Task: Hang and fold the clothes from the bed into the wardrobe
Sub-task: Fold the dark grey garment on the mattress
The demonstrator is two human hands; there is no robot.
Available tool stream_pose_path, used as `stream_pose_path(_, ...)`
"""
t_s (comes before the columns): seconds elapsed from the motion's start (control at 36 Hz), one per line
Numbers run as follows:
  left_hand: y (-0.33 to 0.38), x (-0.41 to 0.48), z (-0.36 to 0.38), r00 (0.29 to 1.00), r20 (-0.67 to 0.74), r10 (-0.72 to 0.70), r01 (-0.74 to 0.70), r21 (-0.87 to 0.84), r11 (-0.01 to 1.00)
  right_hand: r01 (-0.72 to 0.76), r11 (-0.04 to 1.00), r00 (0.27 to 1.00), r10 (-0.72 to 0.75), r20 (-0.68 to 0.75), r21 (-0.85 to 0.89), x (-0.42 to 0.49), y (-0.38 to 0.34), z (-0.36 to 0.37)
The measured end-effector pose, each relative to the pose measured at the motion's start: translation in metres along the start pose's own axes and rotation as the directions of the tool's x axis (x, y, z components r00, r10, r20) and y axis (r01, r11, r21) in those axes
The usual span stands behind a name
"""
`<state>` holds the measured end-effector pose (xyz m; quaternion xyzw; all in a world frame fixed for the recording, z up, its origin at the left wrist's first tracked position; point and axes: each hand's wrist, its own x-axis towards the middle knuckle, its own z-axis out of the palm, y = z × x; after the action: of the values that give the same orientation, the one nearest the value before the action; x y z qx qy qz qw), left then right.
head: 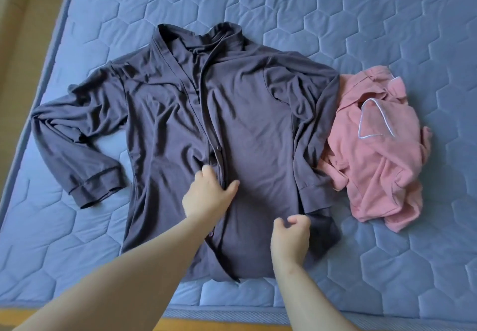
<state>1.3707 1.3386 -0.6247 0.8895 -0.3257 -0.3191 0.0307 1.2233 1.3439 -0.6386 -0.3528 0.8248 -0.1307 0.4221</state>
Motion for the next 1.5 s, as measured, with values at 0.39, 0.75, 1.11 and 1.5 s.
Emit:
stream_pose_path(0.39,0.009,0.08,-0.031,0.973,-0.048,-0.227,0.156,-0.586,0.795,0.132,0.991,0.989,-0.131,0.072,-0.018,0.043,-0.051,0.006)
stream_pose_path(0.75,-0.019,0.062,-0.006,0.919,0.314,-0.238,0.389,-0.624,0.678,0.235,0.964,0.961,-0.211,0.178,-0.126,0.042,-0.046,0.002)
stream_pose_path(1.11,-0.051,0.017,-0.004,0.773,0.616,-0.149,0.474,-0.406,0.782,0.477,0.759,0.59,0.097,0.801,-0.443,-0.043,0.013,0.042)
stream_pose_path(1.5,-0.049,0.019,-0.018,0.983,0.122,-0.14,0.157,-0.143,0.977,0.348,0.885,0.902,-0.227,0.367,-0.309,-0.007,-0.036,0.008)
